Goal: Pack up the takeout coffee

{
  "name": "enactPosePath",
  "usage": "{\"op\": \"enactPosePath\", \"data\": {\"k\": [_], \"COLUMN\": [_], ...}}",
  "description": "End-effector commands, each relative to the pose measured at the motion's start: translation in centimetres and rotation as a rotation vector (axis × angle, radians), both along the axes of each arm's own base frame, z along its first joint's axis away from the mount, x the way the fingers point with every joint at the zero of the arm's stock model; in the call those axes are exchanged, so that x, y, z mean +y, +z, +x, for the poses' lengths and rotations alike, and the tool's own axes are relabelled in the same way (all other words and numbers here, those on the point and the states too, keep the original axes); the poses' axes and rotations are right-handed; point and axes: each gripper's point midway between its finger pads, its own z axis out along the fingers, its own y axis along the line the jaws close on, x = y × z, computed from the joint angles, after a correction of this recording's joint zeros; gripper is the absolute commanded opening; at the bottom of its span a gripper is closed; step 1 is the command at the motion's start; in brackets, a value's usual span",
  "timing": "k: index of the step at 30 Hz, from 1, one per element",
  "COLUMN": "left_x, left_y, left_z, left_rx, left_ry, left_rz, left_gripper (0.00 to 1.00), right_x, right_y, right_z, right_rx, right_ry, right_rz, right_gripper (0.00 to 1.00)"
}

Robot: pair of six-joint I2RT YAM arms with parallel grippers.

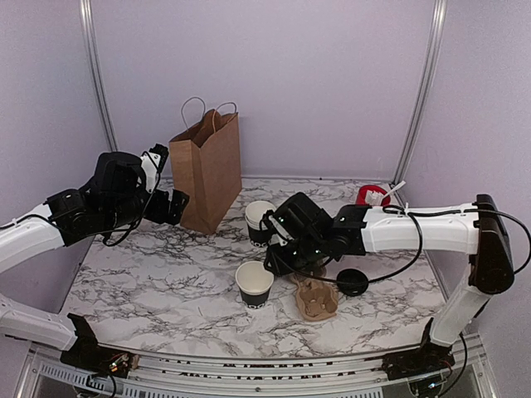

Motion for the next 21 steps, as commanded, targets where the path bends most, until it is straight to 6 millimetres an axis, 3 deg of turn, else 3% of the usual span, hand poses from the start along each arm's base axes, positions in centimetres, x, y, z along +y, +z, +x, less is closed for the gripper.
{"op": "enactPosePath", "data": {"k": [1,4,11,18,21], "left_x": [-0.3,-0.6,-1.0,-0.6,-0.4], "left_y": [0.4,0.5,0.6,-0.2,-0.3], "left_z": [0.1,0.2,0.3,0.2,0.4], "left_rx": [0.007,0.021,0.042,0.055,0.046], "left_ry": [-0.002,-0.003,-0.001,0.017,0.029], "left_rz": [-0.027,-0.042,-0.062,-0.046,-0.045], "left_gripper": [0.99,0.99,0.99,0.99,0.99], "right_x": [-2.2,-4.3,-9.9,-18.1,-21.4], "right_y": [3.8,4.8,5.6,2.6,0.4], "right_z": [0.6,0.8,1.8,2.6,2.5], "right_rx": [-0.093,-0.130,-0.152,-0.117,-0.073], "right_ry": [-0.072,-0.125,-0.258,-0.458,-0.546], "right_rz": [0.010,0.006,0.028,-0.061,-0.068], "right_gripper": [0.39,0.49,0.53,0.57,0.57]}}
